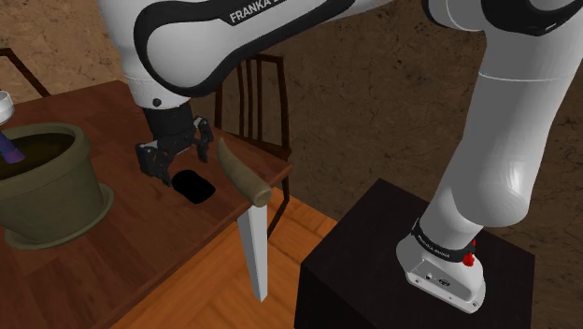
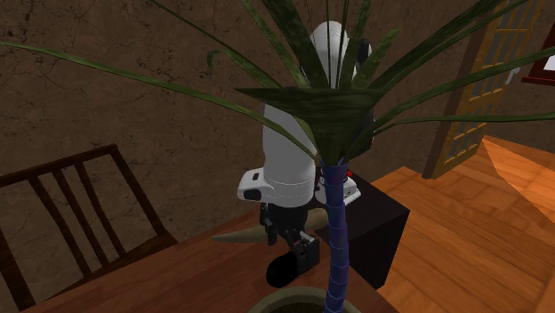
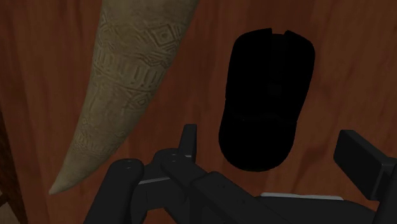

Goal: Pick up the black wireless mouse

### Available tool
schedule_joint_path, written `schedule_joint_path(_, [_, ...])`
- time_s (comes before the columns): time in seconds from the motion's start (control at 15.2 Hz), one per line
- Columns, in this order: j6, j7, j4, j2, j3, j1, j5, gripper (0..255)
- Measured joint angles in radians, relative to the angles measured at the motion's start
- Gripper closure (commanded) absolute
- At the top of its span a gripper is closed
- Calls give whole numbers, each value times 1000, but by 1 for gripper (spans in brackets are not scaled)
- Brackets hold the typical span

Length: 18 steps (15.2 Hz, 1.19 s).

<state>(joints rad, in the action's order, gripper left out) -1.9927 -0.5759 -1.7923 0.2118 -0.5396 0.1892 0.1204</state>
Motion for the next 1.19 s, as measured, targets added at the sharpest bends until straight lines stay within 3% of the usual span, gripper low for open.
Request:
schedule_joint_path(0.4, [-65, -14, -39, 31, 5, 5, 21, 0])
schedule_joint_path(0.46, [-71, -16, -44, 33, 5, 6, 22, 255])
schedule_joint_path(1.19, [-71, -17, -43, 32, 5, 7, 22, 255])
